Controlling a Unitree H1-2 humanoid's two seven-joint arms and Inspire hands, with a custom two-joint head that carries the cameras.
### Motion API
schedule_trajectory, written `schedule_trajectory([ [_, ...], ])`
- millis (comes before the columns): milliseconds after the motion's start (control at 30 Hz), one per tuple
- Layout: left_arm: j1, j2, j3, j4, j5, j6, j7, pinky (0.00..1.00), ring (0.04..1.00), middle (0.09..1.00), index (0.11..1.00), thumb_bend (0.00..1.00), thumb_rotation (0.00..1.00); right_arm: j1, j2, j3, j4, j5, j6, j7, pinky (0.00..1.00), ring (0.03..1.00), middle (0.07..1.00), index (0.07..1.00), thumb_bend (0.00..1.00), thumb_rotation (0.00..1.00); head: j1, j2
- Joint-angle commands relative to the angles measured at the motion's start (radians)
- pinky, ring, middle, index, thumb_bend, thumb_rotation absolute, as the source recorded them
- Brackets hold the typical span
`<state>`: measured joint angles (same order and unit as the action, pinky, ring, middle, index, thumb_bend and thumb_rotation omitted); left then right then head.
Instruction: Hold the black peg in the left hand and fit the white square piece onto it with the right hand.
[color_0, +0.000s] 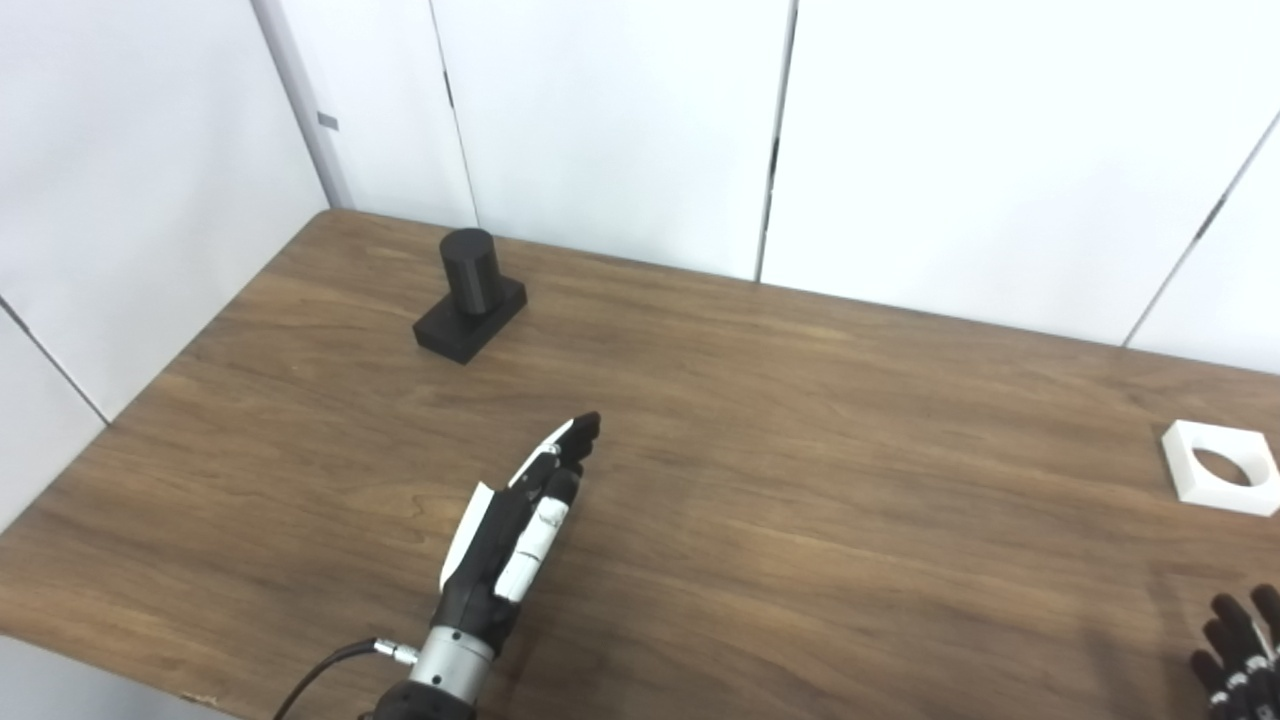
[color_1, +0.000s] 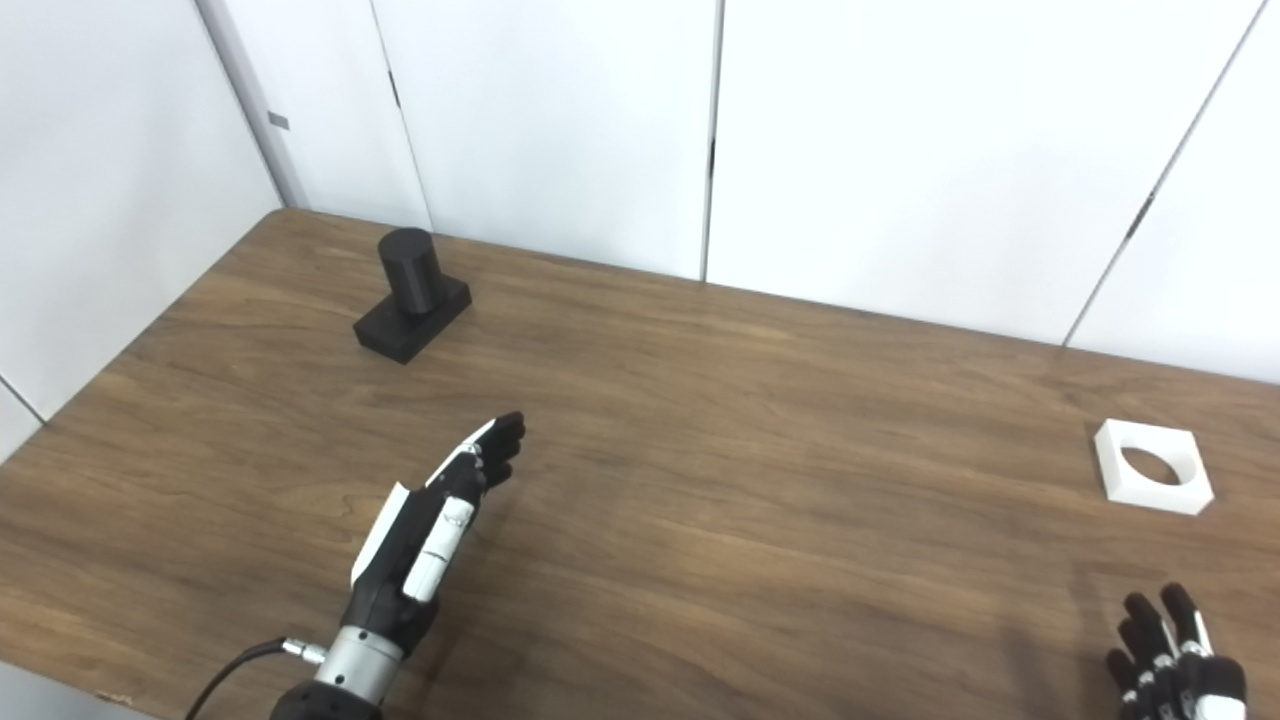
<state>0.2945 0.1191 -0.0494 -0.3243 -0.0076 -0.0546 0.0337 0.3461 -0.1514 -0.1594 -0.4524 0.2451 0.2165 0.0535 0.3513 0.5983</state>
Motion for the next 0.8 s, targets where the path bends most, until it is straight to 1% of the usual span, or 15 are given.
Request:
schedule_trajectory([
  [0, 0.019, -0.064, -0.001, -0.014, 0.005, -0.038, 0.019, 0.94, 0.94, 0.935, 0.911, 0.66, 0.92, -0.01, -0.008, -0.012, -0.016, 0.003, -0.04, 0.007, 0.98, 0.978, 0.954, 0.981, 0.57, 1.0, -0.002, -0.001],
  [33, 0.021, -0.066, -0.001, -0.015, 0.008, -0.035, 0.023, 0.92, 0.931, 0.925, 0.9, 0.66, 0.91, -0.01, -0.008, -0.013, -0.013, 0.004, -0.043, 0.008, 0.95, 0.967, 0.946, 0.973, 0.56, 1.0, -0.002, -0.001],
  [100, 0.021, -0.065, -0.004, -0.011, 0.014, -0.035, 0.029, 0.92, 0.932, 0.924, 0.9, 0.66, 0.92, -0.012, -0.008, -0.013, -0.006, 0.005, -0.05, 0.012, 0.93, 0.953, 0.937, 0.964, 0.55, 1.0, -0.009, -0.006],
  [167, 0.02, -0.062, -0.008, -0.009, 0.016, -0.037, 0.031, 0.94, 0.942, 0.929, 0.905, 0.66, 0.92, -0.014, -0.009, -0.014, -0.004, 0.007, -0.05, 0.014, 0.91, 0.947, 0.931, 0.954, 0.55, 1.0, -0.011, -0.009],
  [267, 0.017, -0.063, -0.01, -0.008, 0.031, -0.039, 0.044, 0.92, 0.933, 0.922, 0.898, 0.65, 0.91, -0.016, -0.008, -0.016, -0.003, 0.013, -0.047, 0.015, 0.91, 0.946, 0.929, 0.953, 0.55, 1.0, -0.012, -0.009],
  [333, 0.016, -0.066, -0.008, -0.009, 0.039, -0.028, 0.055, 0.94, 0.933, 0.917, 0.895, 0.67, 0.88, -0.016, -0.007, -0.017, -0.004, 0.016, -0.046, 0.015, 0.91, 0.947, 0.931, 0.953, 0.54, 1.0, -0.012, -0.009],
  [367, 0.013, -0.062, -0.007, -0.006, 0.05, -0.031, 0.059, 0.94, 0.933, 0.917, 0.895, 0.67, 0.87, -0.015, -0.007, -0.015, -0.002, 0.017, -0.049, 0.017, 0.91, 0.948, 0.932, 0.953, 0.54, 1.0, -0.022, -0.016],
  [433, 0.011, -0.056, -0.005, -0.001, 0.067, -0.041, 0.065, 0.96, 0.949, 0.927, 0.906, 0.65, 0.85, -0.013, -0.007, -0.013, -0.001, 0.017, -0.053, 0.021, 0.91, 0.949, 0.932, 0.944, 0.54, 1.0, -0.023, -0.02],
  [467, 0.012, -0.054, -0.006, -0.009, 0.098, -0.041, 0.075, 0.95, 0.948, 0.927, 0.905, 0.64, 0.83, -0.011, -0.006, -0.012, -0.003, 0.015, -0.051, 0.021, 0.91, 0.947, 0.93, 0.94, 0.53, 1.0, -0.024, -0.024],
  [533, 0.012, -0.049, -0.007, -0.028, 0.162, -0.044, 0.092, 0.87, 0.925, 0.926, 0.903, 0.57, 0.74, -0.008, -0.005, -0.012, -0.003, 0.014, -0.052, 0.024, 0.89, 0.938, 0.927, 0.941, 0.54, 1.0, -0.021, -0.03],
  [600, 0.005, -0.043, -0.002, -0.045, 0.202, -0.049, 0.103, 0.81, 0.899, 0.915, 0.893, 0.54, 0.64, -0.006, -0.005, -0.012, -0.003, 0.011, -0.055, 0.026, 0.89, 0.938, 0.925, 0.942, 0.54, 1.0, -0.02, -0.032],
  [667, -0.005, -0.04, 0.007, -0.061, 0.218, -0.043, 0.112, 0.82, 0.894, 0.905, 0.88, 0.55, 0.59, -0.006, -0.003, -0.013, -0.006, 0.01, -0.057, 0.024, 0.86, 0.93, 0.917, 0.935, 0.53, 1.0, -0.02, -0.032],
  [700, -0.012, -0.039, 0.017, -0.074, 0.245, -0.03, 0.122, 0.83, 0.893, 0.9, 0.878, 0.56, 0.57, -0.004, -0.002, -0.014, -0.007, 0.012, -0.06, 0.025, 0.85, 0.926, 0.914, 0.932, 0.52, 1.0, -0.007, -0.034],
  [733, -0.02, -0.039, 0.03, -0.087, 0.277, -0.015, 0.136, 0.81, 0.881, 0.89, 0.878, 0.58, 0.55, -0.002, -0.002, -0.015, -0.007, 0.013, -0.061, 0.025, 0.82, 0.919, 0.908, 0.923, 0.52, 1.0, -0.004, -0.036],
  [767, -0.029, -0.04, 0.044, -0.101, 0.299, 0.004, 0.148, 0.79, 0.87, 0.883, 0.876, 0.62, 0.51, -0.001, -0.002, -0.016, -0.008, 0.014, -0.061, 0.024, 0.79, 0.91, 0.897, 0.911, 0.52, 1.0, -0.004, -0.036],
])
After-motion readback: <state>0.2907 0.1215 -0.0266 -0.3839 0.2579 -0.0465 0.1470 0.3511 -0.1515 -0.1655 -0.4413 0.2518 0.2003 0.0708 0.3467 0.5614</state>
